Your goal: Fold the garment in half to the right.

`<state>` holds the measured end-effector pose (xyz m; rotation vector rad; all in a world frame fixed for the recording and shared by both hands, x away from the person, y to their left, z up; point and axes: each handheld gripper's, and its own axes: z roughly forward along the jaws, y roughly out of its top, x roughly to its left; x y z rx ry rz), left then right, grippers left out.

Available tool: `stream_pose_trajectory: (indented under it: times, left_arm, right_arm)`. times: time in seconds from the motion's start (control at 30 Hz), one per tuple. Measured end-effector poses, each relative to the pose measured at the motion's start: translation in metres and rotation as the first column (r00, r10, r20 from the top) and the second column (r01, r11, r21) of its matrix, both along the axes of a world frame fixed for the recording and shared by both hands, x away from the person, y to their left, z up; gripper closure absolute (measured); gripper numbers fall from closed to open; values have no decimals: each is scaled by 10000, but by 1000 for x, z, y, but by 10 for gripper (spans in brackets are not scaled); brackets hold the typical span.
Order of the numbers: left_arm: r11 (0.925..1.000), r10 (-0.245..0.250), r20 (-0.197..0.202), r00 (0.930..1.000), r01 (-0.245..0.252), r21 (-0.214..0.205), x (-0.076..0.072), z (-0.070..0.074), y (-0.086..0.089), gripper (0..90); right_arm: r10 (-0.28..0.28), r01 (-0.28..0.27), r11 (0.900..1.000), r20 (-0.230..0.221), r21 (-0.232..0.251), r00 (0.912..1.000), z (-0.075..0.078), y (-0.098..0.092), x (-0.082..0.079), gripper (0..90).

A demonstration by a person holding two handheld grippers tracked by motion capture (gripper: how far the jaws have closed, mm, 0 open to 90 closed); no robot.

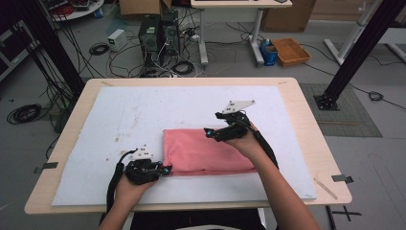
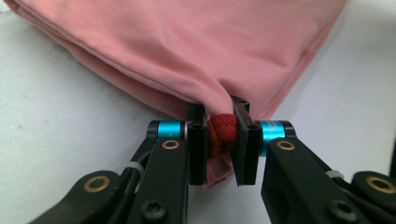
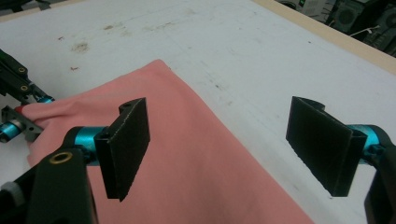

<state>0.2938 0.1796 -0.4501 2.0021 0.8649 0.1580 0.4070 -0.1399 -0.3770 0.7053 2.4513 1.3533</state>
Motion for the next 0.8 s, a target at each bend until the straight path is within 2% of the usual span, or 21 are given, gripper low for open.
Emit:
stream_pose_trajectory:
  times: [0.17, 0.37, 0.67, 0.8]
  left_arm:
    - [10000, 26, 68, 10000, -25, -93, -1, 3, 5, 788]
    - [9998, -41, 48, 10000, 42, -181, -2, 3, 10, 788]
    - [9993, -273, 20, 9996, 274, -239, -2, 1, 9, 788]
    - [9994, -296, 0, 9996, 296, -201, -2, 1, 9, 787]
  right_arm:
    - [364, -374, 9989, -353, -266, 9987, 3, 30, 11, 215]
    - [843, -900, 9943, -939, -576, 9920, -5, 76, 26, 215]
    - [1059, -1339, 9802, -1849, -1460, 9770, -33, 140, 46, 220]
    - [1059, -1464, 9728, -2172, -1796, 9704, -47, 156, 50, 296]
